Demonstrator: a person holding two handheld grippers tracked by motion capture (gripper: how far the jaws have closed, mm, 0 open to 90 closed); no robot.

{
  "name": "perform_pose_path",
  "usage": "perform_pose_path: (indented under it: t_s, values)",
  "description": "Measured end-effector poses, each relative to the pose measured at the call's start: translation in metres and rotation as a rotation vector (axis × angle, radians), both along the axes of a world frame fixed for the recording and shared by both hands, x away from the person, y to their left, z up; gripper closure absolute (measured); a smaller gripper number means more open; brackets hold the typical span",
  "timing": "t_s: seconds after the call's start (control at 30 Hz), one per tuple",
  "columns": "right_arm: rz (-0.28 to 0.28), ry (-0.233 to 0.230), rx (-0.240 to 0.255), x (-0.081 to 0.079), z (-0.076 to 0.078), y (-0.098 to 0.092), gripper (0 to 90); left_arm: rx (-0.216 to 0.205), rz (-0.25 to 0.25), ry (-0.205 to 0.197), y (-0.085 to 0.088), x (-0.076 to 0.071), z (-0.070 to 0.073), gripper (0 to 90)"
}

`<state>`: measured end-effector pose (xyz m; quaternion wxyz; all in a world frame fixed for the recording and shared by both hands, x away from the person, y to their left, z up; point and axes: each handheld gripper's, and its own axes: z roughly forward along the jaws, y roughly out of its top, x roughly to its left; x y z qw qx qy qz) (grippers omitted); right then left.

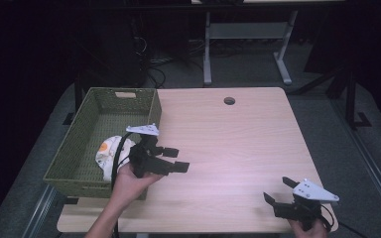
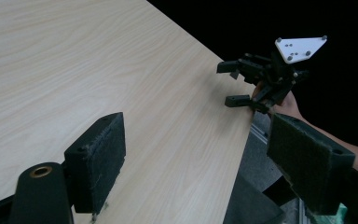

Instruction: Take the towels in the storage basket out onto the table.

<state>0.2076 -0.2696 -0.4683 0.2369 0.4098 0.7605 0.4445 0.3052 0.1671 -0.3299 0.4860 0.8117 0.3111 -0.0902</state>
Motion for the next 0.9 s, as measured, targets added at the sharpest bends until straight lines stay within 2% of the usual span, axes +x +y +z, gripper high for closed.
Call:
perform_pose_path:
  t_s: [0.13, 0.23, 0.3, 0.43, 0.63, 0.83, 0.9]
  values:
    - [0.000, -0.002, 0.001, 0.000, 0.000, -0.001, 13.8, -0.005, 0.021, 0.043, 0.016, 0.009, 0.002, 17.6]
    - [-0.001, -0.001, 0.002, 0.000, 0.000, 0.000, 13.8, -0.030, 0.040, 0.059, 0.024, 0.014, 0.003, 17.4]
    - [0.001, -0.001, 0.001, 0.000, 0.000, 0.000, 13.8, -0.024, 0.047, 0.083, 0.032, 0.020, 0.004, 17.4]
    - [-0.001, 0.000, 0.001, 0.000, -0.001, 0.000, 13.8, -0.037, 0.071, 0.110, 0.044, 0.028, 0.007, 17.4]
    - [-0.005, 0.002, -0.002, 0.000, -0.001, 0.000, 13.8, -0.013, 0.103, 0.101, 0.059, 0.032, 0.014, 17.1]
    - [-0.008, 0.010, -0.008, 0.001, -0.002, 0.001, 13.7, -0.020, 0.127, 0.109, 0.073, 0.036, 0.016, 17.1]
    - [-0.009, 0.010, -0.008, 0.001, -0.002, 0.001, 13.7, -0.009, 0.136, 0.112, 0.077, 0.037, 0.016, 17.2]
